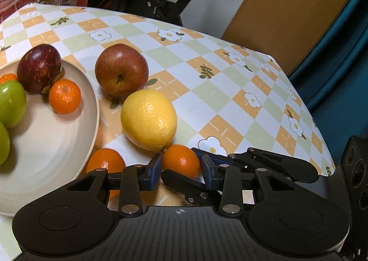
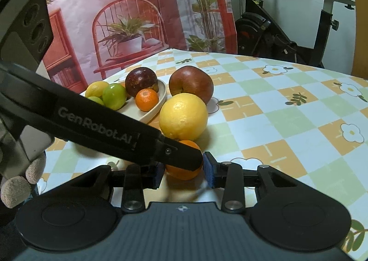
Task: Organize fruits
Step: 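Close the right gripper on the tangerine and lift it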
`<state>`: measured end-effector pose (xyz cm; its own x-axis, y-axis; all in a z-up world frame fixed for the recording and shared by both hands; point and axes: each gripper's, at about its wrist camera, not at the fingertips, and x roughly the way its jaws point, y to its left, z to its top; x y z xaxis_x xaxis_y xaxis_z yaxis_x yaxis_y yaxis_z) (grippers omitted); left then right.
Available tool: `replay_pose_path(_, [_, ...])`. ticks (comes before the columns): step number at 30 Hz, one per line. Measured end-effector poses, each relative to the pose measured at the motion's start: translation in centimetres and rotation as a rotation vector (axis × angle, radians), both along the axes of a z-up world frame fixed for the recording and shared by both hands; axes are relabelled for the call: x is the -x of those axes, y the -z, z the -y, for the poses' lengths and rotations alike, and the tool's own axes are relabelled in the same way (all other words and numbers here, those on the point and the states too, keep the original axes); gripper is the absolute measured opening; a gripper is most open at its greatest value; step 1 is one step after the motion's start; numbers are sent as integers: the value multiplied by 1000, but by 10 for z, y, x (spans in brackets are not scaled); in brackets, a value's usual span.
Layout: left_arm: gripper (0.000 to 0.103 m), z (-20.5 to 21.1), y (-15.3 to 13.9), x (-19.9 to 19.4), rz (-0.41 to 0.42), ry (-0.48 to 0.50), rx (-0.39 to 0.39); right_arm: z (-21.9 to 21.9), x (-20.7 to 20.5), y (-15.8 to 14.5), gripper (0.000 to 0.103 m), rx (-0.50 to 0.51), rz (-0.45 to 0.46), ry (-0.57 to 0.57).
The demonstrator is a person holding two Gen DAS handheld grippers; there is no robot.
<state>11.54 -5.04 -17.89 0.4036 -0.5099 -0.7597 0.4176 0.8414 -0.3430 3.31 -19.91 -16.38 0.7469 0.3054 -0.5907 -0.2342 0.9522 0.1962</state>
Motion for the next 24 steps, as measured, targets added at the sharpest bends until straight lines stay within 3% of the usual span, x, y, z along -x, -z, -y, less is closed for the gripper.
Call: replay_pose_path(24, [39, -1, 1, 3, 14, 3, 15, 1, -1, 1, 38, -21, -11, -8])
